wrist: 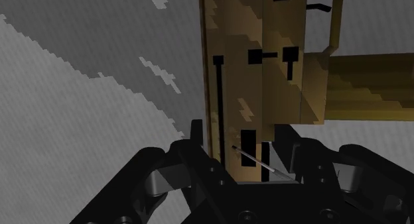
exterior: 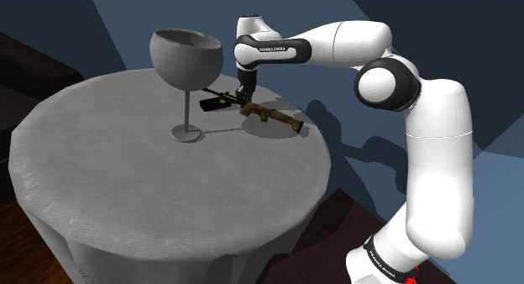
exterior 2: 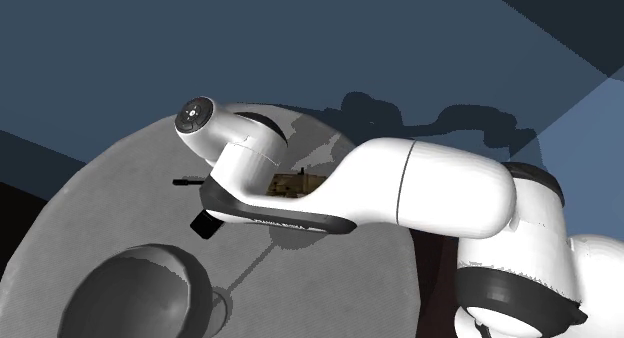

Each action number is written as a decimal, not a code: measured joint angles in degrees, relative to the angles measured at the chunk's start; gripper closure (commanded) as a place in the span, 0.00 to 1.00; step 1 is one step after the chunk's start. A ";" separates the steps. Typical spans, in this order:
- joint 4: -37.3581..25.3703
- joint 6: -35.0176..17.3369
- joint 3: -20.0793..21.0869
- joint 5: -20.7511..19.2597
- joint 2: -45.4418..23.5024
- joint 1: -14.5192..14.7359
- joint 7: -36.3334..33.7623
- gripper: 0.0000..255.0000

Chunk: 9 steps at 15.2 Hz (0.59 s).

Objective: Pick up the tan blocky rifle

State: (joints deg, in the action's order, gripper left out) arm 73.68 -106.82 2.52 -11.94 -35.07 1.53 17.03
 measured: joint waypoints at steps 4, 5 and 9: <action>-0.99 0.96 0.04 0.06 -0.08 0.10 0.09 1.00; -1.29 1.53 0.06 0.10 0.20 0.12 0.18 1.00; -3.89 4.15 0.08 0.23 0.27 0.20 0.64 1.00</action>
State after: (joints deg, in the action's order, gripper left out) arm 69.79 -102.68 2.60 -11.70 -34.80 1.73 17.67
